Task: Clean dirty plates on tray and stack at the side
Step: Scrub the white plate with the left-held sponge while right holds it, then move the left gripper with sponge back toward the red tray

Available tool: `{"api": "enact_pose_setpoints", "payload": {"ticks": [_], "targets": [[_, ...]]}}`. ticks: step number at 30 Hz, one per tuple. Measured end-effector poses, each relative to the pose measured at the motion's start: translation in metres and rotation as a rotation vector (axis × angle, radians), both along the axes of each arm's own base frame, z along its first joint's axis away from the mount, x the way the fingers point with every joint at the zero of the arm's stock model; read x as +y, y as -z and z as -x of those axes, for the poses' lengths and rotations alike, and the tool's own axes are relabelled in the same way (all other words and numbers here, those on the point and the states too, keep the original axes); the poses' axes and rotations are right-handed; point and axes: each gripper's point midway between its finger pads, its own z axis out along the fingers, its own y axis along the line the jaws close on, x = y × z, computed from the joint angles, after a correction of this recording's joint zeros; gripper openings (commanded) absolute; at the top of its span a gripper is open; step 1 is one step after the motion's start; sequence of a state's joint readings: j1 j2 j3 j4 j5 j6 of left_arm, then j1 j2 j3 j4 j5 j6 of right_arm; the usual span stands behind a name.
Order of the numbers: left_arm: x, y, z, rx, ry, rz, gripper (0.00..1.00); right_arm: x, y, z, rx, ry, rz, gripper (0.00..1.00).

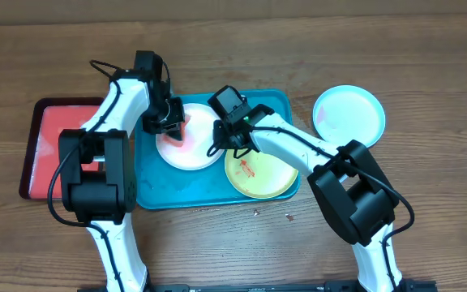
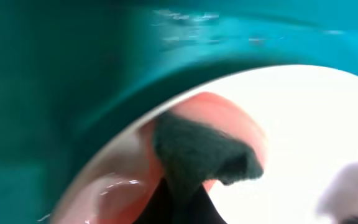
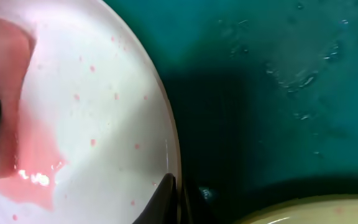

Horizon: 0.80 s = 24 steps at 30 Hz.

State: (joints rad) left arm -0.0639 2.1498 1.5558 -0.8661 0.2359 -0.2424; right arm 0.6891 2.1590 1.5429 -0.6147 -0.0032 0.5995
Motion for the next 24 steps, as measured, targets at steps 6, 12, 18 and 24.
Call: {"api": "enact_pose_setpoints", "payload": {"ticks": [6,12,18,24], "targets": [[-0.036,-0.003,0.009,0.008,0.079,0.113,0.04,-0.001,0.000,-0.001,-0.004,0.004,0.005,0.04],[-0.069,-0.004,0.037,0.070,0.232,0.245,0.04,-0.001,0.000,-0.001,-0.005,0.003,0.005,0.04],[-0.041,-0.006,0.052,0.163,0.200,0.166,0.04,0.005,-0.001,0.002,-0.001,-0.016,-0.009,0.04],[0.054,-0.032,0.051,0.289,-0.031,-0.152,0.04,0.007,-0.001,0.003,-0.003,-0.026,-0.015,0.04]]}}
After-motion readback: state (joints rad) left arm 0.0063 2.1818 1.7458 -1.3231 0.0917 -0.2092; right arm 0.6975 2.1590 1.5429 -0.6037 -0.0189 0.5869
